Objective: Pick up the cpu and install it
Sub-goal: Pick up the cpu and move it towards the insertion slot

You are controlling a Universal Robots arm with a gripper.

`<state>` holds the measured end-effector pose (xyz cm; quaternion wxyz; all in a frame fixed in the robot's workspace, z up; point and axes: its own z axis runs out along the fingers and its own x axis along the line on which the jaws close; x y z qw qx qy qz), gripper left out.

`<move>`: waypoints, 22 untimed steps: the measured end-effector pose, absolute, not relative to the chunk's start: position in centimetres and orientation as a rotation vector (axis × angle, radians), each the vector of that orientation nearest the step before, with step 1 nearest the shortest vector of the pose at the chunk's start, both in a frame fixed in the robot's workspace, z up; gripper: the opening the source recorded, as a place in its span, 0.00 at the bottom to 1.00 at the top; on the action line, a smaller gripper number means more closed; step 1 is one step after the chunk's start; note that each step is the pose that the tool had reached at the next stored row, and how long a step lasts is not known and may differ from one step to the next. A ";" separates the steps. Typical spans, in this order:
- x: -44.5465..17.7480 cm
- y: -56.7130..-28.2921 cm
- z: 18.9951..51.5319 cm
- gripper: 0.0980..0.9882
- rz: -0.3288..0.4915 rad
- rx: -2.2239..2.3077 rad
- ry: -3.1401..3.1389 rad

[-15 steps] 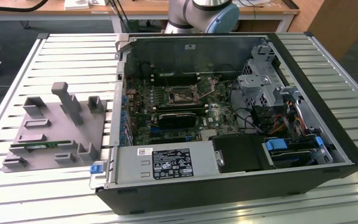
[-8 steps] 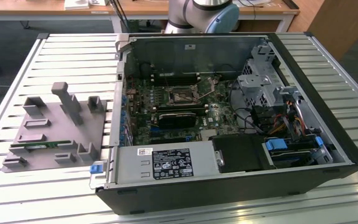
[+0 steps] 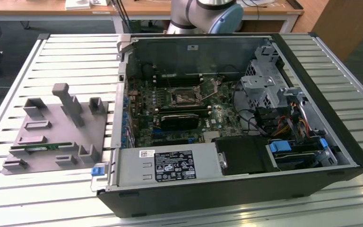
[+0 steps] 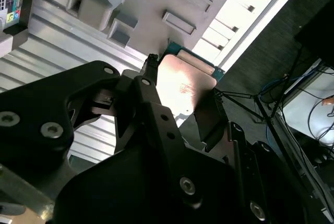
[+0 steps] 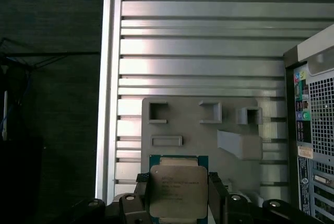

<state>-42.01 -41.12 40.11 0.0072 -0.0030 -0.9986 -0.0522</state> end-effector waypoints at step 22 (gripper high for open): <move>-35.0 -41.1 40.1 0.49 -0.165 -0.009 -3.123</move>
